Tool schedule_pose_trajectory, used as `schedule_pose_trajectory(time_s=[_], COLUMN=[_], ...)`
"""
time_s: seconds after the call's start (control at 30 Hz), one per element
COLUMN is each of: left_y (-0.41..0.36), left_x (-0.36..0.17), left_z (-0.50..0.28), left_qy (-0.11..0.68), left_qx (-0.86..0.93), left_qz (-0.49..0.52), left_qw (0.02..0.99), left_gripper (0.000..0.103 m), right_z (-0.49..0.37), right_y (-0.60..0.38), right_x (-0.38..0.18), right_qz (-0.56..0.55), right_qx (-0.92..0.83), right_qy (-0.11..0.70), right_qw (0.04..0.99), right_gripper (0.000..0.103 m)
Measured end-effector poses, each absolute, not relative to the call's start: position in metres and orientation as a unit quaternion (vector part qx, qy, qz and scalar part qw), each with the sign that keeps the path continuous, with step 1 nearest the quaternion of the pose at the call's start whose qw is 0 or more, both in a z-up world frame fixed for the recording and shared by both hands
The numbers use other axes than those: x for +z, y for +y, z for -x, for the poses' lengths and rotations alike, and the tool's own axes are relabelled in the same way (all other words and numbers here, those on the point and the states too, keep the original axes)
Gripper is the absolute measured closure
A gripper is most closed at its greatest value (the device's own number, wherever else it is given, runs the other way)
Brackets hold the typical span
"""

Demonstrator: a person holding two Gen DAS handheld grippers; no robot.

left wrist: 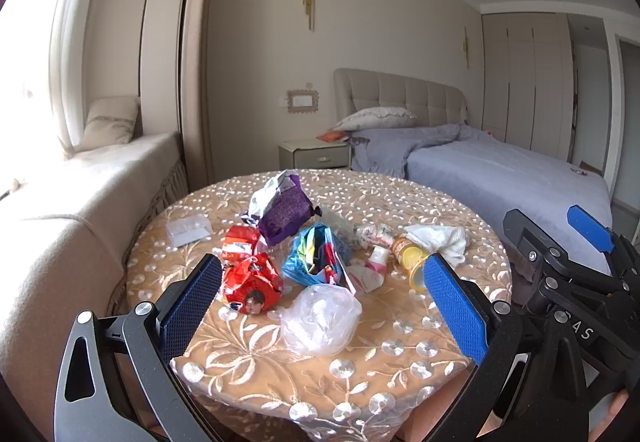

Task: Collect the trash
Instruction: 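Move both open grippers toward the trash on the table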

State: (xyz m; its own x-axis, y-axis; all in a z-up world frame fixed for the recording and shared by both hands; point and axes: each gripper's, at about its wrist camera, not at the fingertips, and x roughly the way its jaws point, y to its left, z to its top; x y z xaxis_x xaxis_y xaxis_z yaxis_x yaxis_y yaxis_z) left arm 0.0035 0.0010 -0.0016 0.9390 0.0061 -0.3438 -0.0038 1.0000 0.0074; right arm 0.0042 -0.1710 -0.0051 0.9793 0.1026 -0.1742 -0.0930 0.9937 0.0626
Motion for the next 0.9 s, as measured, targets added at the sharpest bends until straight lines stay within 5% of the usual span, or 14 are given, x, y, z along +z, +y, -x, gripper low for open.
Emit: schedule_pose_trajectory(time_s=[0.9], left_y=[0.010], left_x=[-0.013], left_z=[-0.019], left_qy=[0.191], left_qx=[0.009], left_qz=[0.006], left_qw=[0.981], left_gripper=[0.004], right_z=[-0.020], right_y=[-0.166], right_x=[-0.010], right_qz=[-0.018], right_qx=[0.050], right_qy=[0.095], right_qw=[0.994], right_gripper=[0.004])
